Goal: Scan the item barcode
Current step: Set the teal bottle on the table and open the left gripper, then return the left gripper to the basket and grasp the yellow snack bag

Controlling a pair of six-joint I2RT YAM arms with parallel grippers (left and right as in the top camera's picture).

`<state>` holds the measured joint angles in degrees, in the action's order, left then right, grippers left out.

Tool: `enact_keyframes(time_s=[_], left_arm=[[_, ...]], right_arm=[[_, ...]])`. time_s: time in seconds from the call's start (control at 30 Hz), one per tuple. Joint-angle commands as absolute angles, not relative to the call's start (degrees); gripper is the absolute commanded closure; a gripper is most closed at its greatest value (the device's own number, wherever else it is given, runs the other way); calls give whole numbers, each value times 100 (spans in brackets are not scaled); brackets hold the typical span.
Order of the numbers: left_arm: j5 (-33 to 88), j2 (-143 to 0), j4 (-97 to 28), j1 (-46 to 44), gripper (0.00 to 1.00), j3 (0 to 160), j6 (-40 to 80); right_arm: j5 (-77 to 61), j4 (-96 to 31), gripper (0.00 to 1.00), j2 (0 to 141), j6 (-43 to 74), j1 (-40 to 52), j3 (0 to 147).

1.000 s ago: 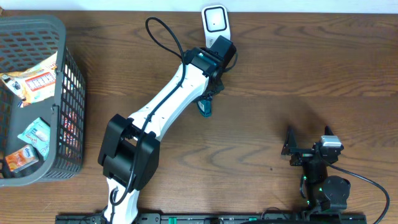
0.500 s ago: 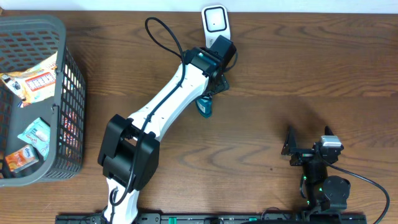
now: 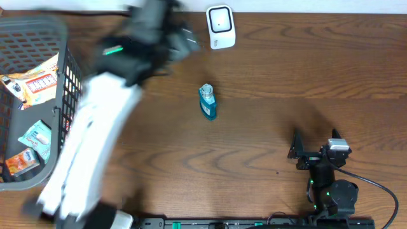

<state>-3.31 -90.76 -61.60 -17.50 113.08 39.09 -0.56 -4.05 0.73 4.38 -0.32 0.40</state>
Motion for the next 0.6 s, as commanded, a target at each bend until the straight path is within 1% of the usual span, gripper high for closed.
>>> enact_keyframes(time_s=[0.0, 0.13, 0.3, 0.4, 0.57], left_arm=[[-381, -8488, -6410, -910, 2, 11360, 3557], [-410, -8077, -6954, 432, 2, 11360, 3627], [-408, -8099, -7686, 1900, 2, 11334, 4110], [-399, -8232, -7898, 2528, 2, 11275, 4235], [-388, -8473, -7876, 3159, 2, 11098, 4254]], right_arm=[[-32, -429, 1, 49, 510, -78, 32], [-32, -427, 1, 49, 510, -75, 32], [-32, -429, 1, 49, 510, -75, 32], [-32, -429, 1, 49, 510, -78, 32], [-32, -429, 1, 49, 508, -75, 32]])
